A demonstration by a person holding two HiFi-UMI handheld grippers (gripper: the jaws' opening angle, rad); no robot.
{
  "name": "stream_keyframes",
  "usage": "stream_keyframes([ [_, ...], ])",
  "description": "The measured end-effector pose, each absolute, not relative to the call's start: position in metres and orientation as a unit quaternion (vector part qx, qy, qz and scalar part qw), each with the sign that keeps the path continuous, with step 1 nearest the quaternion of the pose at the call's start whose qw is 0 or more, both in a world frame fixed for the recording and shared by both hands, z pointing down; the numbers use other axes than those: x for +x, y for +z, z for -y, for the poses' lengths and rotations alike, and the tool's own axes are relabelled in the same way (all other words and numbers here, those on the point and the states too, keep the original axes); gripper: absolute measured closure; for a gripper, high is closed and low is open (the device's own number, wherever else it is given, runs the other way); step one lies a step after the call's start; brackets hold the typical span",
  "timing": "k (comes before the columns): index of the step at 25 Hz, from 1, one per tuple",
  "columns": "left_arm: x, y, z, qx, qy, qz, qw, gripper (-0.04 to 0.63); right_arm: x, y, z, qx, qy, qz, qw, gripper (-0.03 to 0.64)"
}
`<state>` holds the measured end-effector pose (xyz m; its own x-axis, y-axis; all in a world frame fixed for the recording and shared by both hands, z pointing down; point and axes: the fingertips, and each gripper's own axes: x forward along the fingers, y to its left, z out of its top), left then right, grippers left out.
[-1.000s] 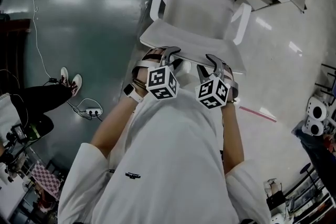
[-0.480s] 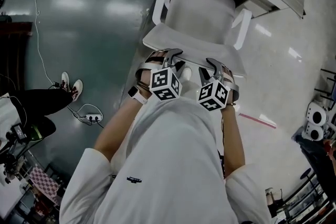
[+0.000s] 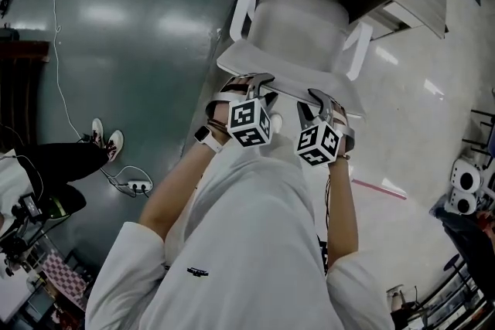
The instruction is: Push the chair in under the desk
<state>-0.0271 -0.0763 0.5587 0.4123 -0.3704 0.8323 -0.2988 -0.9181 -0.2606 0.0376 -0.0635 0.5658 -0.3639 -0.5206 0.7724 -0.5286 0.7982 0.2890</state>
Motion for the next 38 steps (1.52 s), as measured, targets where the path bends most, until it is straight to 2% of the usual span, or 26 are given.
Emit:
stream_keyframes([
  [11,-0.02,0.559,0.127,-0.843,-0.5,-0.191,0.052,0.43,0.044,0.565,0.112,0.339,-0.025,0.821,0.458,0.456],
  [38,0.009,0.553,0.215,-0.848,-0.48,-0.195,0.11,0.433,0.074,0.561,0.2,0.349,-0.011,0.817,0.46,0.454],
])
